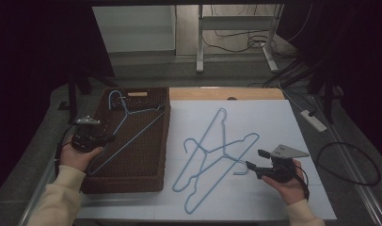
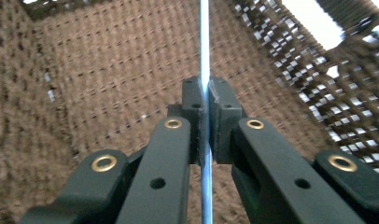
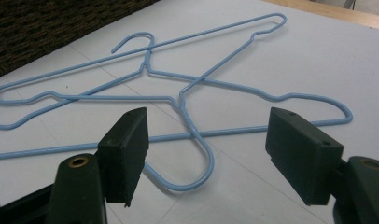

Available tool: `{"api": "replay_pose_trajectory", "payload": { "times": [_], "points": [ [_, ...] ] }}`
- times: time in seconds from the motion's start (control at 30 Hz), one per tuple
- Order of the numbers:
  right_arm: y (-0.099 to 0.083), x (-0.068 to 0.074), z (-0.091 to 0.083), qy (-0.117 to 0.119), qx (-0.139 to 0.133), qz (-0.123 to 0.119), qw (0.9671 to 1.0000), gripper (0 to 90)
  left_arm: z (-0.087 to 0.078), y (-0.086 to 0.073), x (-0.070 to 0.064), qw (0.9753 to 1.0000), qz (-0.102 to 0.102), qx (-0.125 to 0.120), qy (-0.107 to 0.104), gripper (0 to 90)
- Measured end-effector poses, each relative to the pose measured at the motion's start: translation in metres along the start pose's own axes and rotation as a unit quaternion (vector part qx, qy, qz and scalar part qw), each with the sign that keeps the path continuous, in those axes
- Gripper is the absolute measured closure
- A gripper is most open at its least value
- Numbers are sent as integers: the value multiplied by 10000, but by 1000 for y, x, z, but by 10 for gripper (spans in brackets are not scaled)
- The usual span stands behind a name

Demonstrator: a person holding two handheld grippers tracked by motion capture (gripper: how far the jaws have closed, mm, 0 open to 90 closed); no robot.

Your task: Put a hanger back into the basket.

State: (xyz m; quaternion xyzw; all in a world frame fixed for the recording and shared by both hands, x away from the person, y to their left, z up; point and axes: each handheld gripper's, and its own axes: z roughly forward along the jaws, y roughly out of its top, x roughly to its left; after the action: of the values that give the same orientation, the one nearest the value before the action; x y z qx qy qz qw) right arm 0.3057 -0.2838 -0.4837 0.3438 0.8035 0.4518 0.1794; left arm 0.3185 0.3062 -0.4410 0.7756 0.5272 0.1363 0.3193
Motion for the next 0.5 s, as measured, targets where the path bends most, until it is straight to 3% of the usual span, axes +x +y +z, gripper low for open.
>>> {"api": "replay_pose_trajectory", "payload": {
  "times": [0.3, 0.5],
  "points": [
    [0, 0, 1, -10, 25, -7, 10000, 309, 13, 7, 0, 9979, 176, 462, 422, 860],
    [0, 0, 0, -14, -1, -7, 10000, 309, 19, 6, 3, 9961, 139, 721, 500, 860]
  ]
}}
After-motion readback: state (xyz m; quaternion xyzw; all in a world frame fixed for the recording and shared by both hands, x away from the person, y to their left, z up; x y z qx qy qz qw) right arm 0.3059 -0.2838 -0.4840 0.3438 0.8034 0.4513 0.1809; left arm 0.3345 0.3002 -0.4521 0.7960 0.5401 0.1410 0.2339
